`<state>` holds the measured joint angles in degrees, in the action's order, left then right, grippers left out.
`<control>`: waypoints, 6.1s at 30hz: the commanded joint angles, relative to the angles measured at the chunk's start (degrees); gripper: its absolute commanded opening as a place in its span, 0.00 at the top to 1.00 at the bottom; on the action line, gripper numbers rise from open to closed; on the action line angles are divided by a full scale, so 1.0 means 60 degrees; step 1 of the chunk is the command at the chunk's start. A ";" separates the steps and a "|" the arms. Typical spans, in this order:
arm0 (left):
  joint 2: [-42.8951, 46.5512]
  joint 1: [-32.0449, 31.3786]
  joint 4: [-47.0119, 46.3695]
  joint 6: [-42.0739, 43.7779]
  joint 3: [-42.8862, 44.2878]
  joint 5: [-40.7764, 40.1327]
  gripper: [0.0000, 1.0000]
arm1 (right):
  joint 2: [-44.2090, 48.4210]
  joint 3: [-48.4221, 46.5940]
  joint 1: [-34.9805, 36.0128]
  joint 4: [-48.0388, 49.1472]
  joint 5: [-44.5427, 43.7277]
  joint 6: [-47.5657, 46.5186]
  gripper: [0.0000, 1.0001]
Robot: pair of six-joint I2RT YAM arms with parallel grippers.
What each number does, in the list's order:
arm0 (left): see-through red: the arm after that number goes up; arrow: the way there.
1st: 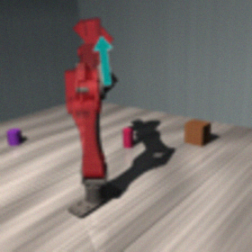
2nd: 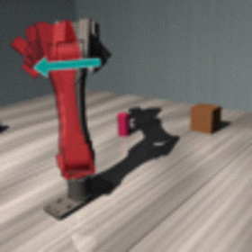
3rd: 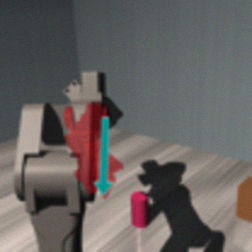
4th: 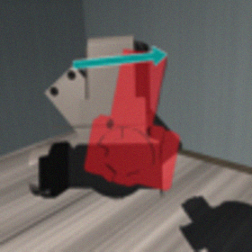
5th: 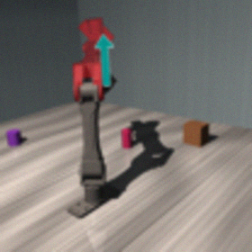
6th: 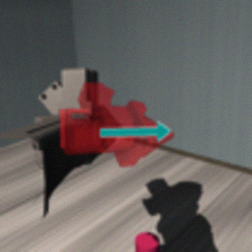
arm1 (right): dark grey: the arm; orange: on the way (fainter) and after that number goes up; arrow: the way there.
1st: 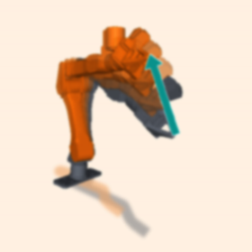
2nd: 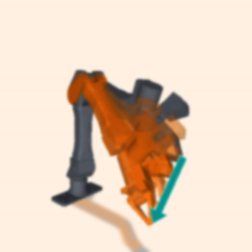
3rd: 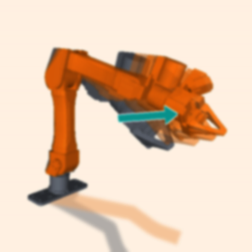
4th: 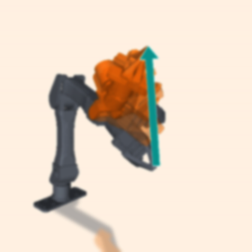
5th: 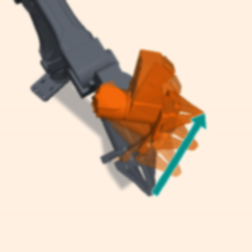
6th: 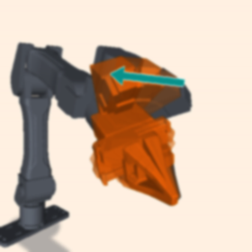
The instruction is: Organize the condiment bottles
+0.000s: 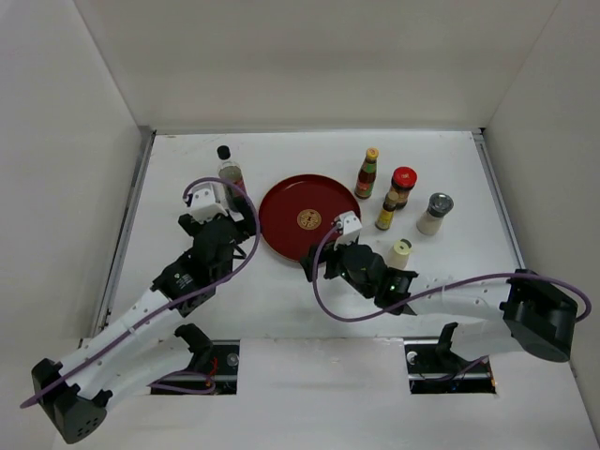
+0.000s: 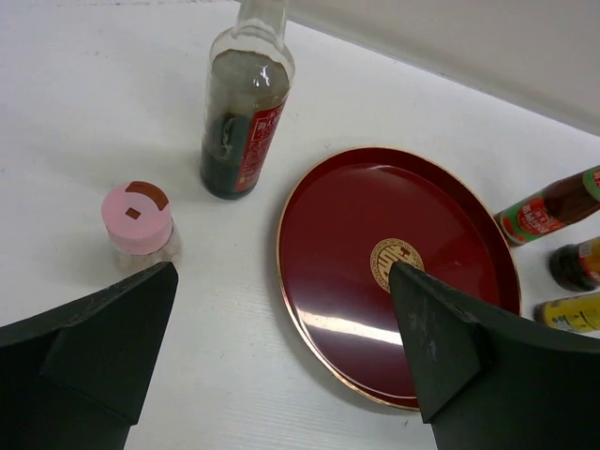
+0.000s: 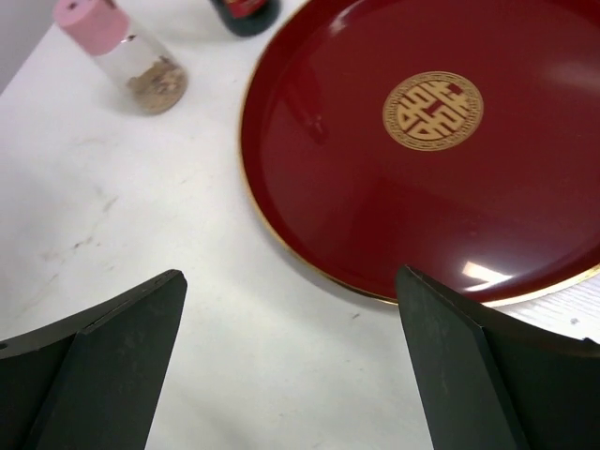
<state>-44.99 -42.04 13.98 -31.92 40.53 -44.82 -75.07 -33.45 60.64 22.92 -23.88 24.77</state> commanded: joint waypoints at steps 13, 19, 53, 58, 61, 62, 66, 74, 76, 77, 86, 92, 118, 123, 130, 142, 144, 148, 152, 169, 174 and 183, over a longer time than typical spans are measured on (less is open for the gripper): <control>-0.0059 0.0788 -0.2196 0.1129 0.0318 -0.0644 0.00 | 0.1011 0.0081 0.0755 0.1452 0.0068 -0.0819 0.00; -0.1039 0.1506 -0.3720 0.2389 0.1489 -0.0281 0.39 | 0.1934 0.0682 0.0798 0.2347 0.0595 -0.0789 0.60; -0.7237 0.3850 -0.1465 0.2669 0.5901 0.1801 0.43 | 0.1832 0.1034 -0.0549 0.2113 0.1446 -0.0189 0.40; -0.7325 0.3924 -0.1495 0.2669 0.5828 0.1801 0.49 | 0.1906 0.1078 -0.0622 0.2098 0.1446 -0.0189 0.39; -0.7355 0.3968 -0.1495 0.2654 0.5813 0.1786 0.61 | 0.1950 0.1093 -0.0637 0.2098 0.1431 -0.0189 0.39; -0.7340 0.3997 -0.1509 0.2640 0.5798 0.1772 0.69 | 0.1964 0.1093 -0.0637 0.2084 0.1431 -0.0189 0.39; -0.6946 0.3939 -0.1669 0.2625 0.5740 0.1538 0.83 | 0.1994 0.1122 -0.0681 0.2113 0.1446 -0.0174 0.39; -0.5759 0.3676 -0.2256 0.2771 0.6060 0.1273 0.85 | 0.1964 0.1137 -0.0681 0.2157 0.1446 -0.0159 0.39; -0.5627 0.3515 -0.2314 0.2786 0.6222 0.1375 0.85 | 0.1979 0.1166 -0.0696 0.2157 0.1402 -0.0159 0.38; -0.5568 0.3354 -0.2373 0.2815 0.6310 0.1434 0.85 | 0.1994 0.1166 -0.0725 0.2172 0.1387 -0.0145 0.38; -0.6137 0.1713 -0.2812 0.2933 0.6808 0.1508 0.85 | 0.2520 0.1532 -0.1296 0.2245 0.1138 0.0338 0.37; -0.7353 0.1258 -0.3047 0.2947 0.7701 0.1639 0.85 | 0.2916 0.1796 -0.1838 0.2260 0.1167 0.0675 0.37; -0.8045 0.1009 -0.4541 0.3035 0.6297 0.1831 0.23 | 0.2624 0.1738 -0.1911 0.2260 0.1241 0.0690 0.32; -0.6962 0.0921 -0.4556 0.2962 0.5654 0.1450 0.15 | 0.2667 0.1752 -0.1911 0.2260 0.1241 0.0690 0.31; -0.3859 0.1256 -0.3930 0.2189 0.2654 0.0643 0.15 | 0.2726 0.1781 -0.1926 0.2260 0.1226 0.0690 0.31; -0.1773 0.2532 -0.0995 0.0120 -0.1364 0.0338 0.19 | 0.2375 0.1679 -0.1941 0.2260 0.1284 0.0690 0.25; -0.2138 0.2649 -0.1419 0.0149 -0.1540 -0.0131 0.20 | 0.2316 0.1650 -0.1926 0.2260 0.1299 0.0676 0.25; -0.2958 0.2868 -0.2532 0.0266 -0.1512 -0.0324 0.21 | 0.2184 0.1606 -0.1911 0.2260 0.1299 0.0661 0.25; -0.3734 0.3030 -0.3412 0.0558 -0.1219 -0.0162 0.22 | 0.2126 0.1576 -0.1911 0.2260 0.1299 0.0646 0.25; -0.4588 0.3689 -0.4615 0.1292 -0.0881 0.0204 0.65 | 0.1803 0.1474 -0.1911 0.2260 0.1431 0.0602 0.24; -0.2715 0.3077 -0.3768 0.1409 -0.0707 0.0292 0.69 | 0.1935 0.1561 -0.1926 0.2347 0.1431 0.0617 0.24; -0.2797 0.0835 -0.4261 0.1307 -0.0033 0.0423 0.69 | 0.1540 0.1532 -0.1941 0.2552 0.1416 0.0632 0.25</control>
<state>-58.54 -34.76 -8.58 -24.18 37.87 -43.03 -64.99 -22.46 49.45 34.26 -16.01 28.32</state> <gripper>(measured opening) 0.465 0.754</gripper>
